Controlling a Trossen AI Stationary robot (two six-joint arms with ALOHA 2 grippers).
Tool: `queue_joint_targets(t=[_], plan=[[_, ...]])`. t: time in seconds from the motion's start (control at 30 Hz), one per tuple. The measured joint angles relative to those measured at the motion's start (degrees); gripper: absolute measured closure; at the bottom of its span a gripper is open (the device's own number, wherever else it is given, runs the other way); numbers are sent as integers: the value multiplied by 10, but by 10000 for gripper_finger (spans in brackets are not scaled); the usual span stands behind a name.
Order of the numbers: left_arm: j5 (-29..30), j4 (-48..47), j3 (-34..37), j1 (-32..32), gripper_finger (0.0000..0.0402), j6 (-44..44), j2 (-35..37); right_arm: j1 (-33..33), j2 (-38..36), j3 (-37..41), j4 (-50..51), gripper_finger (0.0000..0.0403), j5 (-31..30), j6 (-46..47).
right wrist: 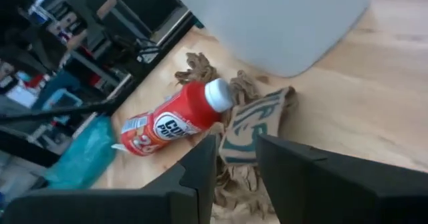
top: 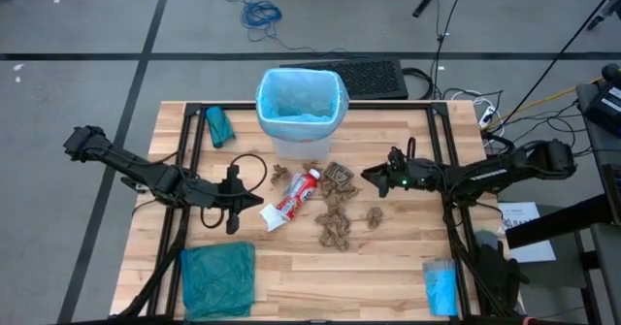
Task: Place trash/remove bag and relplace
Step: Put the brown cardboard into the blue trash bag inside the white trash bin
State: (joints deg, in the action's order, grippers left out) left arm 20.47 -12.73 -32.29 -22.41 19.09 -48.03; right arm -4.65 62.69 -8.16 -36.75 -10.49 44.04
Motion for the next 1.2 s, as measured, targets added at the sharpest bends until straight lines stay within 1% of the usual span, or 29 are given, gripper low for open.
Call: queue_joint_targets(t=[0.17,0.3,0.37,0.57,0.7,0.8,0.93,1.0,1.07,1.13,1.2], plan=[[0,0,0,0,384,0,0,-11,53,-42,12,304,2,-27],[0,0,0,0,384,0,0,-23,94,-76,84,299,3,-29],[0,0,0,0,384,0,0,-27,115,-83,94,293,4,-29],[0,-1,0,0,384,0,0,-33,154,-84,40,267,3,-29],[0,-1,0,0,384,-4,0,-44,172,-84,31,251,13,-27],[0,-2,0,0,384,-5,0,-52,189,-84,11,245,32,-27],[0,-2,0,0,384,-5,0,-52,212,-84,-28,244,34,-27],[0,-3,0,0,384,-5,0,-52,224,-84,-40,248,41,-24],[0,-3,0,0,384,-5,0,-55,236,-84,-46,260,50,-18],[0,-3,0,0,384,-5,0,-55,243,-84,-50,281,51,-17],[0,-3,0,0,384,-5,0,-55,245,-84,-50,311,58,-17]])
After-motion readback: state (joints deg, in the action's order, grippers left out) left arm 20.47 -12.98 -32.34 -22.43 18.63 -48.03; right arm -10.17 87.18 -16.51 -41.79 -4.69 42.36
